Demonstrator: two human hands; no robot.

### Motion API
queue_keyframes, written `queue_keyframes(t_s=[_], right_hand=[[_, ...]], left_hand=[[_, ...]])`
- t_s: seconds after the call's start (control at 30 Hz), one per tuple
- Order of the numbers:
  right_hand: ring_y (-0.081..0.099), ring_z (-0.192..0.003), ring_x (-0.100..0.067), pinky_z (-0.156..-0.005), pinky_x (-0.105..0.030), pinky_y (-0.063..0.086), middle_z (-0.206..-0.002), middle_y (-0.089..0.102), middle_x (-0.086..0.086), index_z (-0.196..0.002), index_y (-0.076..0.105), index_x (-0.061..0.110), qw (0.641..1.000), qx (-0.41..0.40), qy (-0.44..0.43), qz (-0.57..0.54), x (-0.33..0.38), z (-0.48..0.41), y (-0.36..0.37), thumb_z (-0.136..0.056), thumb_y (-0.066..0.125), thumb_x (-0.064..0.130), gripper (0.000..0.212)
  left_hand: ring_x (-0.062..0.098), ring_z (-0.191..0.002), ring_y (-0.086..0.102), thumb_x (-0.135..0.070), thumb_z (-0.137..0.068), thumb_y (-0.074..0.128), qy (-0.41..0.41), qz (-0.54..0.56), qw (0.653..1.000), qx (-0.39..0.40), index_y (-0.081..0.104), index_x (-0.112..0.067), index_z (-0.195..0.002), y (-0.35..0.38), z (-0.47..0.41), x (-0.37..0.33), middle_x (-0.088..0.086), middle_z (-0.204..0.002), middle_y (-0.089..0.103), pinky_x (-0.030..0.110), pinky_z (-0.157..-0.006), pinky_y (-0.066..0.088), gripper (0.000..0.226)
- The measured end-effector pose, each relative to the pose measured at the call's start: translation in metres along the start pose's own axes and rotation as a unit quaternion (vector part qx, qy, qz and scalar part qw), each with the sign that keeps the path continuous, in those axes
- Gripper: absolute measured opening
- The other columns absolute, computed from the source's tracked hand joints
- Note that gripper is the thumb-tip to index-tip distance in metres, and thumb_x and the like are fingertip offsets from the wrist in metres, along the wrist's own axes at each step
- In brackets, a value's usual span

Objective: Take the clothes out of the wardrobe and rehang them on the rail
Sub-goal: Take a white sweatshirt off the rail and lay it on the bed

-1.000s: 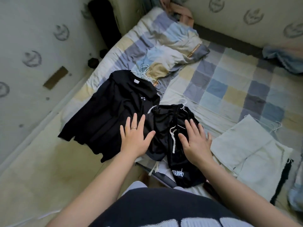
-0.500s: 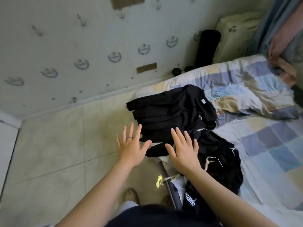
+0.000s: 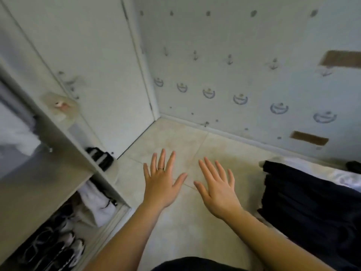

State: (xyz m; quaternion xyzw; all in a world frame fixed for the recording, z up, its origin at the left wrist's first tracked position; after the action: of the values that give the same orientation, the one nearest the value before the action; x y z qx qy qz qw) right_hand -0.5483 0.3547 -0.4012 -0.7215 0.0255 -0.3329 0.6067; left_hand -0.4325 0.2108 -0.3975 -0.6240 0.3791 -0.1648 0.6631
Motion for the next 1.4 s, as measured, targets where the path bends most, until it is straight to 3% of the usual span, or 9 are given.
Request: queue_keyframes(t_s=[0.33,0.6,0.73,0.8,1.07,1.13,1.3,1.4], right_hand=[[-0.021,-0.147,-0.011,-0.119,-0.047,-0.011,-0.157,-0.021,0.021,-0.15,-0.014,0.046,0.959,-0.069,-0.273,0.017,0.275,-0.115,0.016,-0.094,0.001,0.07,0.063],[-0.013,-0.149,-0.013,-0.119,-0.046,-0.009,-0.162,-0.012,0.017,-0.154,-0.004,0.041,0.889,-0.16,-0.427,0.037,0.456,-0.173,-0.038,-0.099,0.014,0.066,0.063],[-0.014,-0.149,-0.013,-0.12,-0.048,-0.008,-0.162,-0.01,0.016,-0.154,-0.004,0.04,0.847,-0.189,-0.495,0.026,0.534,-0.191,-0.087,-0.094,0.001,0.069,0.067],[-0.014,-0.149,-0.012,-0.12,-0.048,-0.006,-0.162,-0.008,0.016,-0.154,-0.003,0.039,0.828,-0.21,-0.519,0.018,0.57,-0.203,-0.114,-0.093,-0.003,0.069,0.069],[-0.001,-0.15,-0.019,-0.118,-0.051,-0.001,-0.163,0.009,0.013,-0.155,0.01,0.035,0.764,-0.319,-0.561,0.01,0.701,-0.277,-0.212,-0.096,0.012,0.062,0.065],[0.0,-0.15,-0.019,-0.119,-0.052,-0.001,-0.163,0.011,0.012,-0.155,0.011,0.035,0.758,-0.337,-0.559,0.002,0.729,-0.297,-0.234,-0.097,0.014,0.061,0.064],[0.001,-0.15,-0.02,-0.118,-0.053,-0.002,-0.162,0.014,0.011,-0.154,0.015,0.031,0.76,-0.346,-0.549,-0.012,0.792,-0.341,-0.274,-0.1,0.023,0.057,0.06],[0.009,-0.149,-0.021,-0.117,-0.053,0.004,-0.159,0.024,0.008,-0.151,0.025,0.028,0.768,-0.34,-0.542,-0.016,0.826,-0.363,-0.29,-0.1,0.028,0.053,0.057]], left_hand=[[0.021,-0.15,-0.023,-0.074,-0.089,0.017,-0.141,-0.071,0.965,-0.209,-0.004,-0.039,-0.157,-0.202,0.033,0.214,-0.006,-0.165,-0.017,0.05,-0.118,-0.015,0.079],[0.019,-0.15,-0.026,-0.068,-0.094,0.025,-0.161,-0.173,0.924,-0.3,-0.006,-0.04,-0.157,-0.361,0.051,0.303,-0.008,-0.165,-0.021,0.049,-0.119,-0.017,0.076],[0.017,-0.148,-0.028,-0.073,-0.089,0.015,-0.171,-0.219,0.9,-0.336,-0.01,-0.042,-0.156,-0.433,0.05,0.341,-0.009,-0.164,-0.021,0.049,-0.119,-0.019,0.077],[0.016,-0.147,-0.031,-0.074,-0.088,0.012,-0.175,-0.241,0.888,-0.35,-0.01,-0.042,-0.156,-0.468,0.047,0.357,-0.009,-0.164,-0.023,0.047,-0.118,-0.021,0.079],[0.016,-0.148,-0.027,-0.076,-0.084,0.008,-0.207,-0.294,0.838,-0.41,-0.006,-0.04,-0.156,-0.597,0.025,0.402,-0.007,-0.165,-0.017,0.049,-0.119,-0.017,0.082],[0.016,-0.15,-0.023,-0.078,-0.081,0.005,-0.223,-0.28,0.833,-0.423,-0.006,-0.04,-0.156,-0.628,0.013,0.409,-0.008,-0.165,-0.016,0.048,-0.12,-0.015,0.085],[0.019,-0.152,-0.012,-0.066,-0.097,0.029,-0.261,-0.198,0.821,-0.467,0.001,-0.036,-0.158,-0.692,-0.017,0.436,-0.005,-0.167,-0.008,0.047,-0.123,-0.004,0.073],[0.021,-0.153,-0.007,-0.066,-0.097,0.029,-0.274,-0.171,0.821,-0.471,0.002,-0.037,-0.158,-0.716,-0.037,0.452,-0.005,-0.167,-0.006,0.047,-0.123,0.0,0.072]])
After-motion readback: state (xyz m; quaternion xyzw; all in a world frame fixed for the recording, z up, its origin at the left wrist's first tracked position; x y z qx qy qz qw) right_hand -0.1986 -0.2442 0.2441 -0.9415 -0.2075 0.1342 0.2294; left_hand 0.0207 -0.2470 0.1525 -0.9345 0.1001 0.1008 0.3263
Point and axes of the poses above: each hand's wrist, its own z-axis away from the middle knuckle, its own y-axis out of the palm, x = y × z, the point moved 4 cm from there along -z, towards the middle knuckle
